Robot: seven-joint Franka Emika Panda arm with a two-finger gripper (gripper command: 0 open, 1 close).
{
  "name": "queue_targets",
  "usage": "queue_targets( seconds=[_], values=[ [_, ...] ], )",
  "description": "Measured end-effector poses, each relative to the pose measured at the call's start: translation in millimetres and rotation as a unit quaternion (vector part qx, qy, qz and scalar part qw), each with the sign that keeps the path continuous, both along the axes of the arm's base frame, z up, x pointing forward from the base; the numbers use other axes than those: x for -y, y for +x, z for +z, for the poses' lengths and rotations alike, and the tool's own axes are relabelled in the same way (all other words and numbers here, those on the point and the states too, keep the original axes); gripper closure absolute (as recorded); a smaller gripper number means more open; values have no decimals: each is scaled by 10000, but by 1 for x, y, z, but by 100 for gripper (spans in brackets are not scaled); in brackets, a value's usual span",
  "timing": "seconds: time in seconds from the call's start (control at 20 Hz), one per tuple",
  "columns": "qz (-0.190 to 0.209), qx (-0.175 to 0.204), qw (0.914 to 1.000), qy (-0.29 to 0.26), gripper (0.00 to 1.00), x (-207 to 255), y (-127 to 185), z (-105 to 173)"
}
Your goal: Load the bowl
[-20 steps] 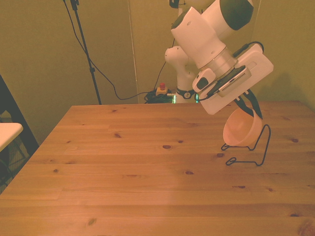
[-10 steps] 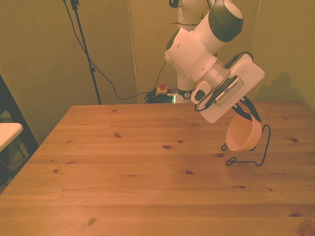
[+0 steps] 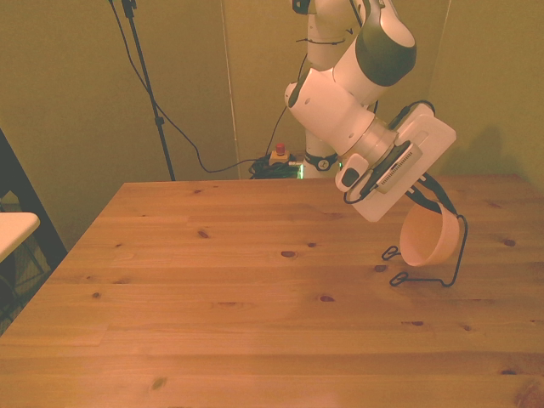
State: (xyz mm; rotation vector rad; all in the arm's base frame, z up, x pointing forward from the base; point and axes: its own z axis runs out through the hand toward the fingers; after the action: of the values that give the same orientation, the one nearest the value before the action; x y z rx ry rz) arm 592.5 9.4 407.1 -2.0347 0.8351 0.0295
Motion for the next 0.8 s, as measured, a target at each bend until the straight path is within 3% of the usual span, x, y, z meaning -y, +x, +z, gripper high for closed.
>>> queue_targets(
  seconds=[0.55,0.6,0.8],
  values=[
    [12,-51,9999,141,100,-1,5,-32],
    [23,-50,9999,140,0,-1,5,-34],
    [33,-32,9999,146,0,-1,6,-35]
  ],
)
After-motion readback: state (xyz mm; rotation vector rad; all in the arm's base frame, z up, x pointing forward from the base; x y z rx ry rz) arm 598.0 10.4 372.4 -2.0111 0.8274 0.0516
